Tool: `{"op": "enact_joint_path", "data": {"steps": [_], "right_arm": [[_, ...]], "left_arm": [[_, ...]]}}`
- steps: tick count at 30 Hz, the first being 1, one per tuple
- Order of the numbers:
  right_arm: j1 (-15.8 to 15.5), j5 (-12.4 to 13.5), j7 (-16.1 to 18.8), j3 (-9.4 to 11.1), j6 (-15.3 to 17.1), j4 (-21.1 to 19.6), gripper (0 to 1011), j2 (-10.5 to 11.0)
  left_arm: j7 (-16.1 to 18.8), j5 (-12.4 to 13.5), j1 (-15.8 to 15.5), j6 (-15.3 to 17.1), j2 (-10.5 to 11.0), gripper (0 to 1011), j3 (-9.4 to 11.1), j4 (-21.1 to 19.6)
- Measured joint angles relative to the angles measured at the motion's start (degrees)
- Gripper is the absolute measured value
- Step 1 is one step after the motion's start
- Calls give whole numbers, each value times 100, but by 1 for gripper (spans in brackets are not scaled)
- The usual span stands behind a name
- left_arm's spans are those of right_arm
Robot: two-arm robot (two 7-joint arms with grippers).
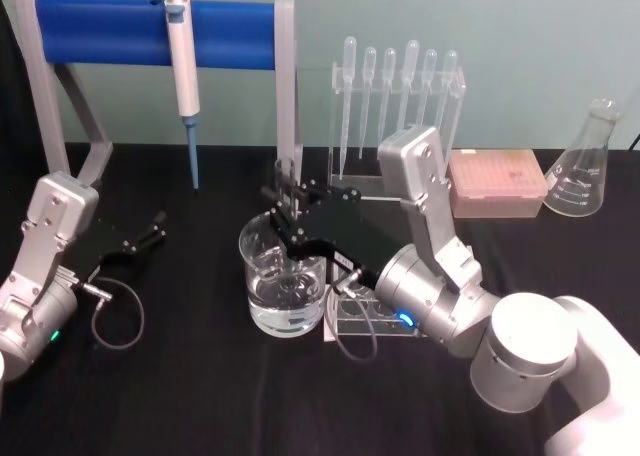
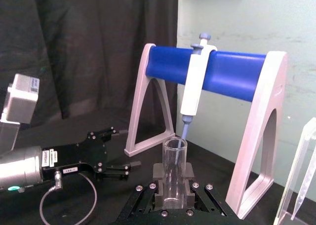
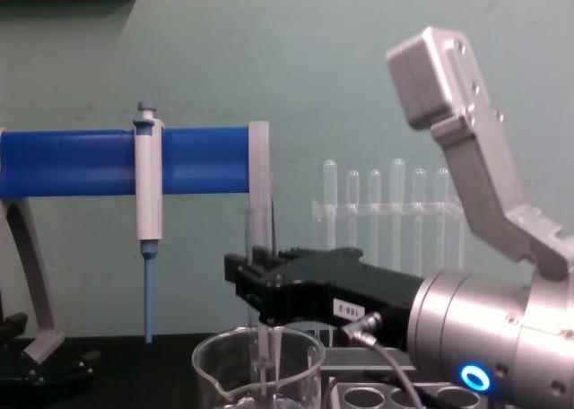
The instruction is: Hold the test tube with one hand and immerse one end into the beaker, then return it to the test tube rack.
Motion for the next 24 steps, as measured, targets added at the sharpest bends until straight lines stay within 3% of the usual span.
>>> {"op": "enact_joint_path", "data": {"steps": [15,24], "right_arm": [[8,399,86,309,652,-1204,226,232],[-360,627,-173,750,877,-2191,225,678]], "left_arm": [[0,0,0,0,0,1000,0,0],[0,0,0,0,0,1000,0,0]]}}
